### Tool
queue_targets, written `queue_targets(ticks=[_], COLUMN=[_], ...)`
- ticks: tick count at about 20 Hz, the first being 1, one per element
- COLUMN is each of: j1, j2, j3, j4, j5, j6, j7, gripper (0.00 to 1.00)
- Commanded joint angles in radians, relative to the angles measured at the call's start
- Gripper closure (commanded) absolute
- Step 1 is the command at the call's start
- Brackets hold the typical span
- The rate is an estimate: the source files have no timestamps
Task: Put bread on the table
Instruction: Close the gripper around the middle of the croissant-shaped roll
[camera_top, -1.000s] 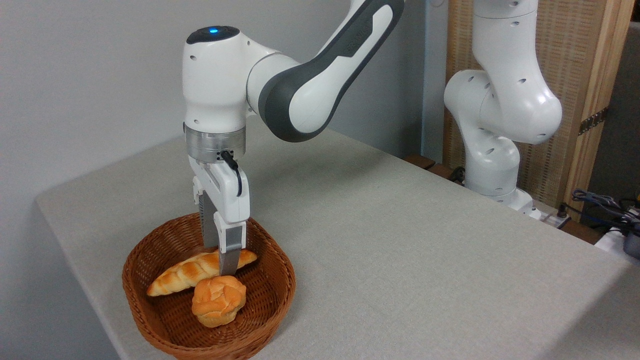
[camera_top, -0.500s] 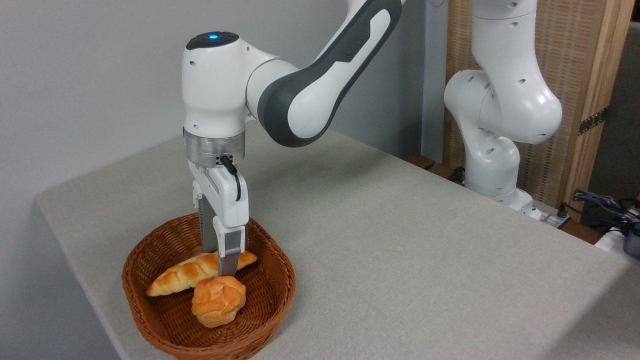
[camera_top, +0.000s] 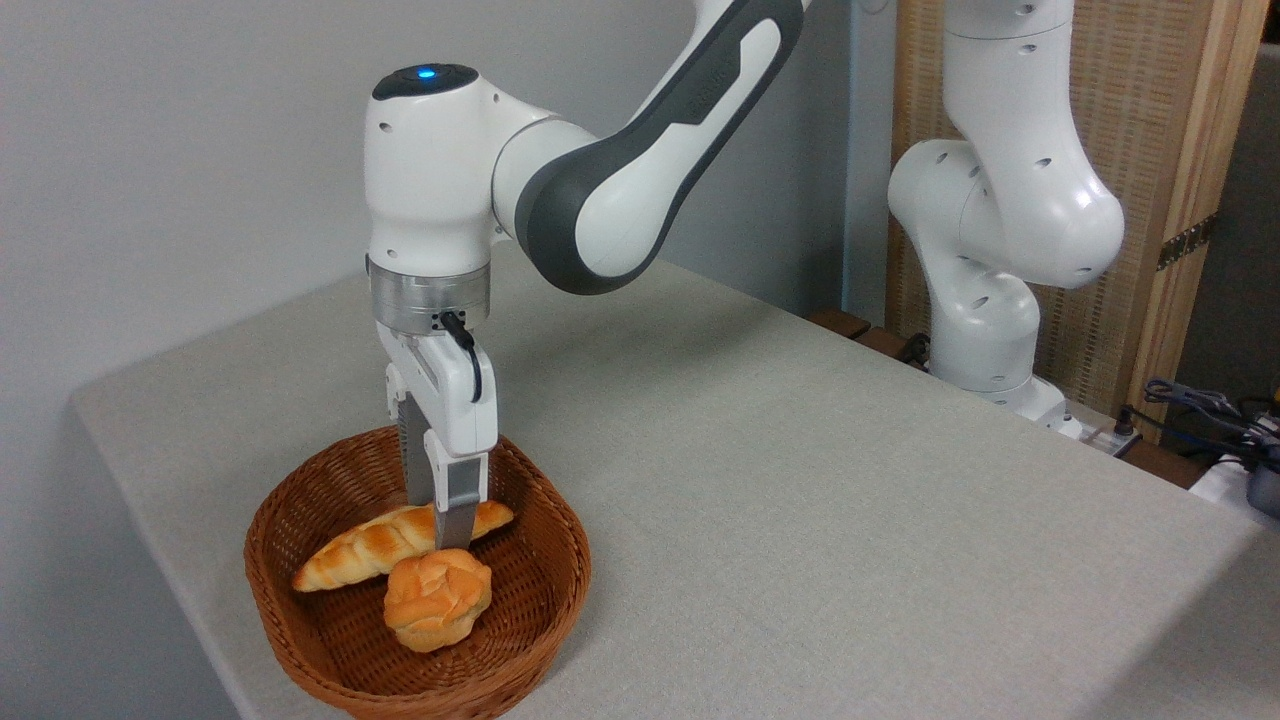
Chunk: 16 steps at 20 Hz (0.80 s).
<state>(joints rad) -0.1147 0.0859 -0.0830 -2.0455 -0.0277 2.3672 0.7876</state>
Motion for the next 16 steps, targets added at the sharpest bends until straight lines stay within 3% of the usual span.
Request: queue_targets(ticks=[1, 6, 13, 16], j1=[0.0, 0.0, 0.0, 0.0], j2=[-0.006, -0.009, -0.029, -0.032], j3=[0.0, 0.0, 0.002, 0.002], j4=[-0.009, -0.009, 0.002, 0.004], j5=[0.008, 0.008, -0.006, -0.008], j6=[0.024, 0.021, 0.02, 0.017], j7=[0.016, 0.015, 0.01, 0.007], gripper=[0.46, 0.46, 0.64, 0.66])
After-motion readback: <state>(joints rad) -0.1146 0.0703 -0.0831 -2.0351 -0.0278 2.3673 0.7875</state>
